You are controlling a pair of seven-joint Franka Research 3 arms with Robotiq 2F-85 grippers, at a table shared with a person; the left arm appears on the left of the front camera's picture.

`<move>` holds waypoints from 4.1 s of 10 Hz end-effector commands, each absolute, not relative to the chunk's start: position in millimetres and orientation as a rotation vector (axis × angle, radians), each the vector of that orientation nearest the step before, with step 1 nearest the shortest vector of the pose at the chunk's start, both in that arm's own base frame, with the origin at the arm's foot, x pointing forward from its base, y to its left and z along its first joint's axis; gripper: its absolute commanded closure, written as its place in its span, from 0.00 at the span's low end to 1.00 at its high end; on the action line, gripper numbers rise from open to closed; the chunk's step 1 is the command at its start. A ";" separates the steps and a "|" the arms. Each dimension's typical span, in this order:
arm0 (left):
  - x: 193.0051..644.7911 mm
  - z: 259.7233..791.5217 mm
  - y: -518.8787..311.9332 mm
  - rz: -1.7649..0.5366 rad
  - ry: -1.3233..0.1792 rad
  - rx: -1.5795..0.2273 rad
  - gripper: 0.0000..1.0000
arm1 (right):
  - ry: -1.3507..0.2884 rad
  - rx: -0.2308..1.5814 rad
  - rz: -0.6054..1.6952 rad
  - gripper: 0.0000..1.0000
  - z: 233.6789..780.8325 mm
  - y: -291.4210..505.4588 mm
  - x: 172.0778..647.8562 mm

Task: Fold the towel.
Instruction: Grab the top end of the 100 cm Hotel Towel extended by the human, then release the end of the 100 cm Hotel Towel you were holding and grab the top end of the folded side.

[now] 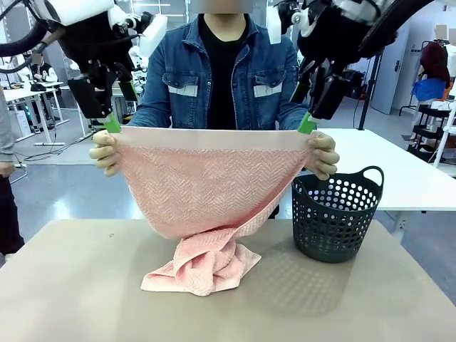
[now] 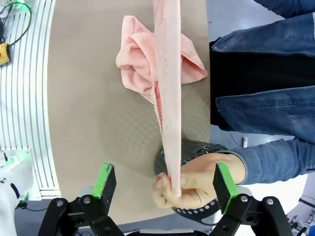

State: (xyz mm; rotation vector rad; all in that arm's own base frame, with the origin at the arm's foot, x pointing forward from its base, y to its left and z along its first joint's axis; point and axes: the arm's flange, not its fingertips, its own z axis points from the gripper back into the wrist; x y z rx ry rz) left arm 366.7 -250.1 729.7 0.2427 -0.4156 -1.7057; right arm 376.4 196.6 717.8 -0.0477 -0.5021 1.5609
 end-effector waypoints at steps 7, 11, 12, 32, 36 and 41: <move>408.2 678.5 -266.2 -1.637 -0.298 0.247 0.00 | -0.364 -0.122 1.534 0.00 656.6 233.8 413.0; 413.9 663.7 -268.6 -1.606 -0.289 0.256 0.67 | -0.328 -0.174 1.517 0.58 639.8 238.4 416.1; 413.6 661.9 -267.8 -1.607 -0.286 0.257 1.00 | -0.334 -0.182 1.516 0.97 639.3 238.5 416.3; 415.6 661.0 -265.2 -1.613 -0.267 0.204 1.00 | -0.335 -0.152 1.522 1.00 645.5 231.8 420.9; 415.6 661.0 -265.2 -1.613 -0.267 0.204 1.00 | -0.335 -0.152 1.522 1.00 645.5 231.8 420.9; 415.6 661.0 -265.2 -1.613 -0.267 0.204 1.00 | -0.335 -0.152 1.522 1.00 645.5 231.8 420.9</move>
